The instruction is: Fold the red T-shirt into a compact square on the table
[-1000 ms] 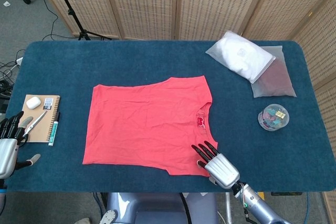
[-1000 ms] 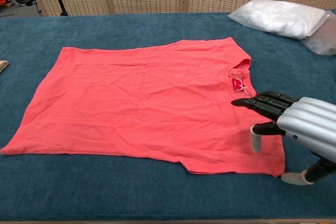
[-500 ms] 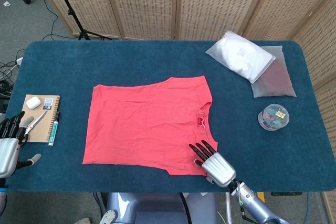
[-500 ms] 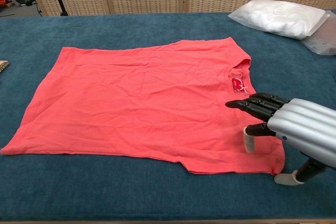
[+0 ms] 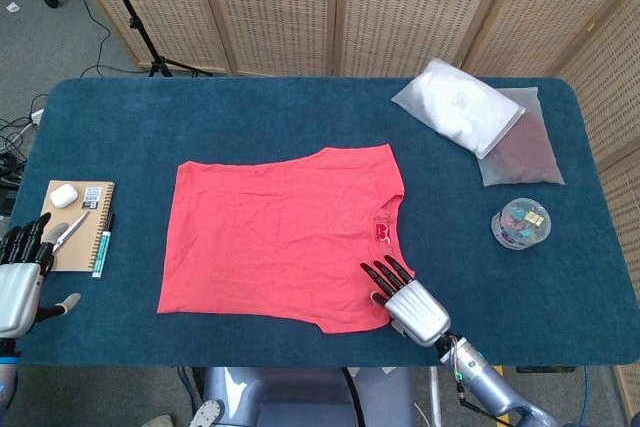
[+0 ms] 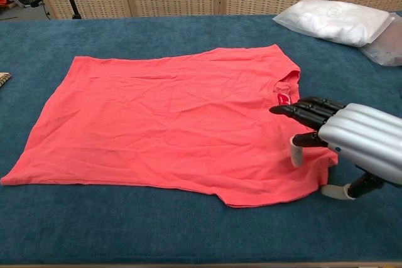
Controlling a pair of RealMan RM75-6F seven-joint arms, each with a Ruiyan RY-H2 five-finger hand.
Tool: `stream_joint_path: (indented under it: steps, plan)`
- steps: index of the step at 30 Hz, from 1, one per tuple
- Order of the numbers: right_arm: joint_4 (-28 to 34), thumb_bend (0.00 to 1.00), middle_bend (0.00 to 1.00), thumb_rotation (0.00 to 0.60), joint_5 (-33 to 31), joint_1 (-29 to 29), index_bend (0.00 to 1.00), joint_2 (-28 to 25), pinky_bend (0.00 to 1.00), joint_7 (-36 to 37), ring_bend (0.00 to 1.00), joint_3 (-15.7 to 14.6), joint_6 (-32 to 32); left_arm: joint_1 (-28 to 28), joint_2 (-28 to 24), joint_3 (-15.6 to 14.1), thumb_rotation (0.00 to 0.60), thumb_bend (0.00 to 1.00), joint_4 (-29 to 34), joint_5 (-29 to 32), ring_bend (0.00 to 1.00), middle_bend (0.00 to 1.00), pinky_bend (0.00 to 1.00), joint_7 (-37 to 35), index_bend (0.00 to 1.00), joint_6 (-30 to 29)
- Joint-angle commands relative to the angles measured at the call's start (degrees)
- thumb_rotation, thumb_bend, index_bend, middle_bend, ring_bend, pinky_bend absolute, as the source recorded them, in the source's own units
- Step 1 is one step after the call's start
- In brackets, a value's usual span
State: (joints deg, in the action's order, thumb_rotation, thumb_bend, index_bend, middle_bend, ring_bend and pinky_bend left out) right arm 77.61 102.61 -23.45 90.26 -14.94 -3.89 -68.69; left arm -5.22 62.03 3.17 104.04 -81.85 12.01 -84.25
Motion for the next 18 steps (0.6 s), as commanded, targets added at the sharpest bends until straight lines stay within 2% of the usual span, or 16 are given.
stream_joint_path:
  steps: [1, 7, 15, 18]
  plan:
    - [0.3, 0.25, 0.0, 0.6, -0.6, -0.4, 0.45, -0.5, 0.0, -0.5, 0.0, -0.4, 1.2, 0.0, 0.2, 0.0, 0.6, 0.0, 0.0, 0.1, 0.0, 0.0, 0.0, 0.3, 0.0, 0.1]
    - [-1.0, 0.28, 0.0, 0.6, -0.5, -0.7, 0.54, 0.2, 0.0, 0.1, 0.0, -0.5, 0.7, -0.1, 0.3, 0.0, 0.6, 0.0, 0.0, 0.3, 0.0, 0.0, 0.0, 0.5, 0.0, 0.0]
    - [-2.3, 0.41, 0.0, 0.6, -0.2, -0.9, 0.58, 1.1, 0.0, 1.0, 0.0, -0.8, -0.3, -0.3, 0.5, -0.3, 0.6, 0.0, -0.4, -0.3, 0.0, 0.0, 0.0, 0.3, 0.0, 0.3]
    - [-2.2, 0.41, 0.0, 0.6, -0.2, -1.1, 0.58, 1.1, 0.0, 1.0, 0.0, -1.0, -0.4, -0.6, 1.0, -1.1, 0.6, 0.0, -1.4, -2.4, 0.0, 0.0, 0.0, -0.7, 0.0, 0.6]
